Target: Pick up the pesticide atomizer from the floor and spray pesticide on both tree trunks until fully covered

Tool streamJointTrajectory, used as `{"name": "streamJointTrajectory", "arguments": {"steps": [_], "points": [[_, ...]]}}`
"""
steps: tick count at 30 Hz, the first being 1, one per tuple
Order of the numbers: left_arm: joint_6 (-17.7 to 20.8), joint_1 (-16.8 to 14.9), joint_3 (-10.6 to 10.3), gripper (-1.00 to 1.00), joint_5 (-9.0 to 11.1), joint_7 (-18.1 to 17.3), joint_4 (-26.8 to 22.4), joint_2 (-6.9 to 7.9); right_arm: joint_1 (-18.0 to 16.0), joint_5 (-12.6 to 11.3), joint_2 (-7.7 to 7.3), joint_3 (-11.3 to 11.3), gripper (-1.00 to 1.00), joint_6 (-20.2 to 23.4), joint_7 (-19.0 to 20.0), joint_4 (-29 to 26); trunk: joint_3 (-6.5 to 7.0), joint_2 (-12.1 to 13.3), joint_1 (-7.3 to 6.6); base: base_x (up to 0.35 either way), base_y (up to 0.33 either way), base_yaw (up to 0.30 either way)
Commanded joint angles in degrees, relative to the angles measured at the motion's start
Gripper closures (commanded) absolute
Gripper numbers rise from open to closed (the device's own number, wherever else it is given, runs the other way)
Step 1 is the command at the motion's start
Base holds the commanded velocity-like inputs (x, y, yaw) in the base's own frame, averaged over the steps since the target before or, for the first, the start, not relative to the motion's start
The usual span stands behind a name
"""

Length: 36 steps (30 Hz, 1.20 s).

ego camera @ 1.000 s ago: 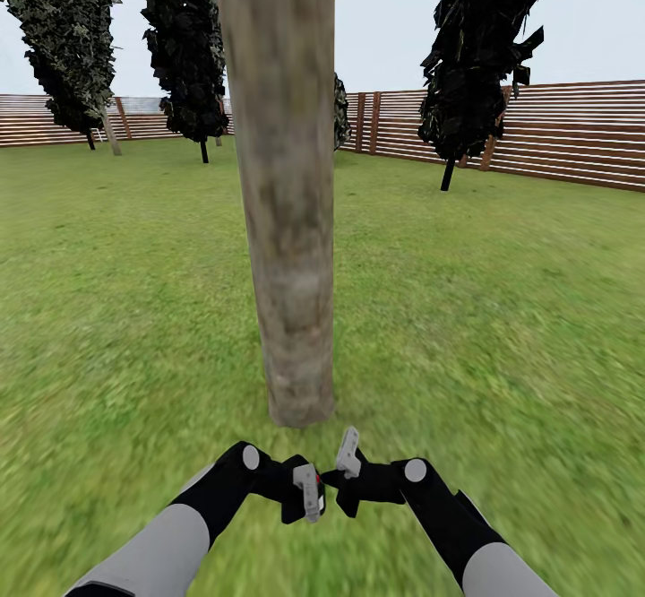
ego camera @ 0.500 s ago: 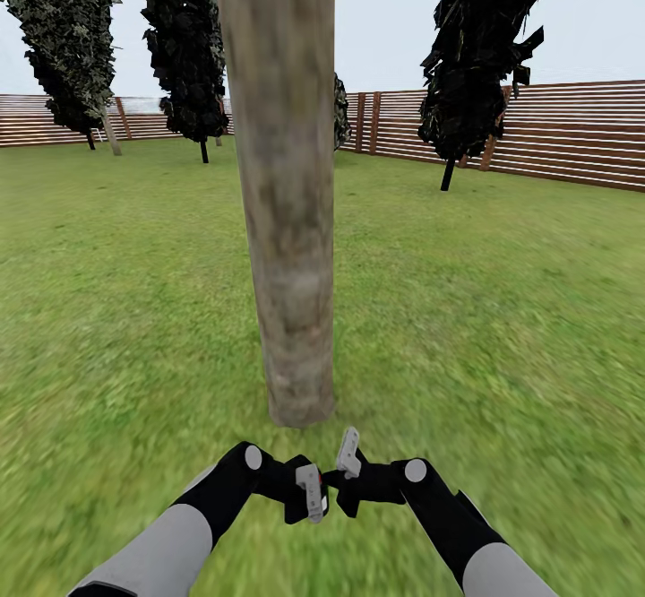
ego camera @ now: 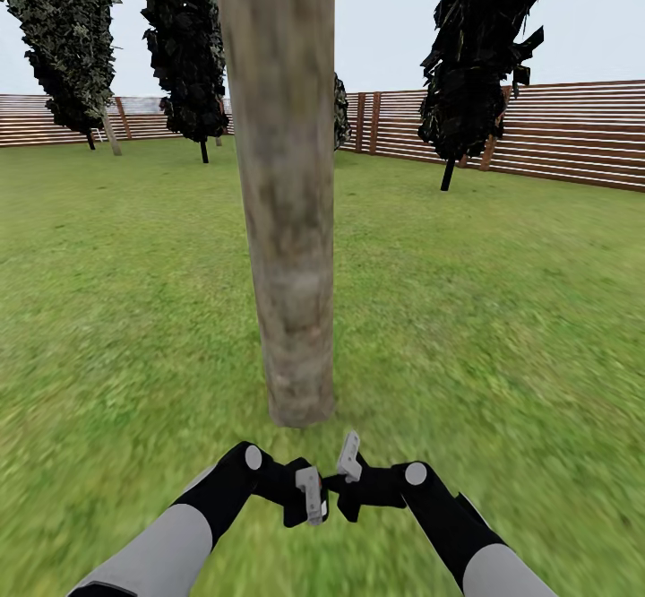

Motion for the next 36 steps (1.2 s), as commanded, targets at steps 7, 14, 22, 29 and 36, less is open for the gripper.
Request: {"name": "streamJointTrajectory", "arguments": {"steps": [7,14,22,29,36], "points": [[-0.63,-0.03,0.11,1.00,-0.17,-0.02,-0.10,-0.08,0.01,0.78,0.01,-0.03,1.00,-0.52,0.07,0.14,-0.05,-0.02,-0.01,0.000,0.000,0.000],[-0.50,0.13,0.25,1.00,-0.85,0.87,0.93,7.42,0.00,0.77,0.01,-0.03,1.00,-0.53,0.07,0.12,-0.05,-0.02,-0.01,0.000,0.000,0.000],[-0.57,0.15,0.31,1.00,-0.33,0.89,1.82,9.29,0.01,0.78,0.01,-0.03,1.00,-0.53,0.07,0.15,-0.05,-0.02,-0.01,0.000,0.000,0.000],[-0.53,0.15,0.47,1.00,-0.37,0.91,3.04,12.37,0.04,0.78,-0.18,-0.03,-1.00,-0.53,0.07,0.23,-0.05,-0.02,-0.01,0.000,0.000,0.000],[-0.58,1.11,14.69,1.00,-0.20,5.72,3.34,21.98,0.15,0.30,-9.46,-0.55,-1.00,-3.11,-5.81,10.04,-0.05,-0.02,-0.01,0.000,0.000,0.000]]}}
